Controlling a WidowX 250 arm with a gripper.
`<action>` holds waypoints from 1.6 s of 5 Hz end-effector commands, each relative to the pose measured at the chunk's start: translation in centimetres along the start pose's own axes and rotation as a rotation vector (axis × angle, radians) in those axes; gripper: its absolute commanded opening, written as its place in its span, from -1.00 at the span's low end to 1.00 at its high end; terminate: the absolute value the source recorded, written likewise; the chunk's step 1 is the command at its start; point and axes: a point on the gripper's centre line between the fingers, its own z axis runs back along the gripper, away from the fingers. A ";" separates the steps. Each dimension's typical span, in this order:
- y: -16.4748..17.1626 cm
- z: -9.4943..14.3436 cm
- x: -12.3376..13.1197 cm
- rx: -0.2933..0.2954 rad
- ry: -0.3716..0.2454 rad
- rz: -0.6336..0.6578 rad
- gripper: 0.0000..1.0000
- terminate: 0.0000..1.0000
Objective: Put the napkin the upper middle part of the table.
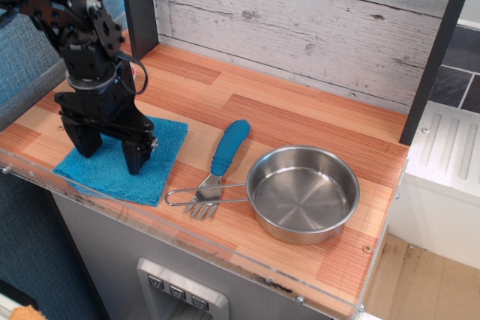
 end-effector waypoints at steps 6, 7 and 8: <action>-4.0 0.0 8.4 -0.082 -0.074 -0.013 1.00 -1.00; -3.9 -0.2 9.9 -0.090 -0.078 0.014 1.00 -1.00; -3.1 -0.4 11.5 -0.089 -0.089 0.047 1.00 -1.00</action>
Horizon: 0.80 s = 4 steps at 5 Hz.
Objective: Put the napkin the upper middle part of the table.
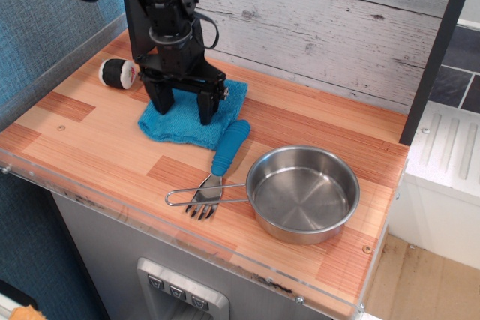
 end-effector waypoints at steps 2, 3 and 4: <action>0.1 0.3 3.2 -0.002 -0.034 0.012 1.00 -1.00; -0.3 0.6 3.0 -0.011 -0.025 0.003 1.00 -1.00; -0.4 2.2 2.8 -0.022 -0.041 0.017 1.00 -1.00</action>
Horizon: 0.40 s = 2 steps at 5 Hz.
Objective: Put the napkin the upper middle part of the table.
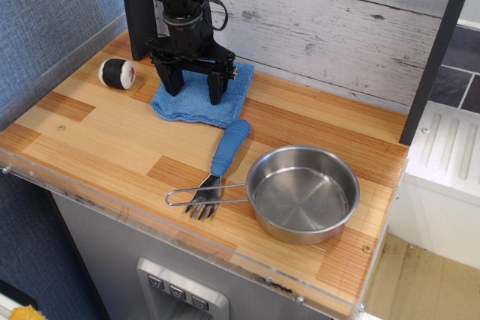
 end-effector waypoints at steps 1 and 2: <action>-1.2 4.0 1.0 -0.031 -0.070 0.017 1.00 -1.00; -1.6 5.8 2.0 -0.042 -0.104 0.026 1.00 -1.00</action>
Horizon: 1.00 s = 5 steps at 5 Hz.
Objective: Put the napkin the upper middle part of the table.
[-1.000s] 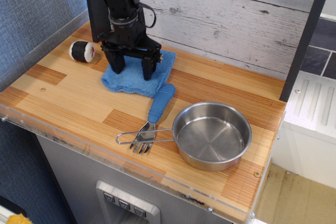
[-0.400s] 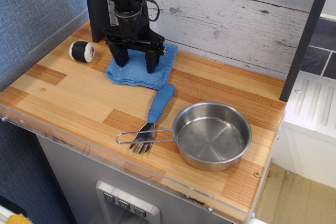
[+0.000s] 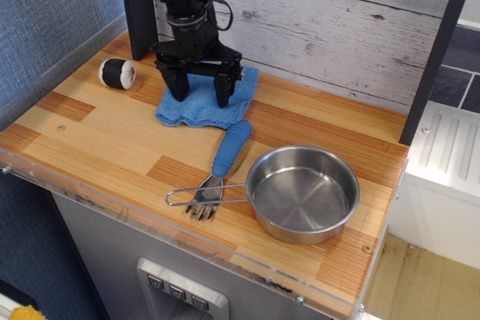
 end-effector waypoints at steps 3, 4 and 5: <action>-1.2 11.5 2.6 0.010 -0.241 0.015 1.00 -1.00; -1.2 13.7 2.1 -0.002 -0.279 0.031 1.00 -1.00; -1.2 13.7 2.1 -0.002 -0.279 0.031 1.00 -1.00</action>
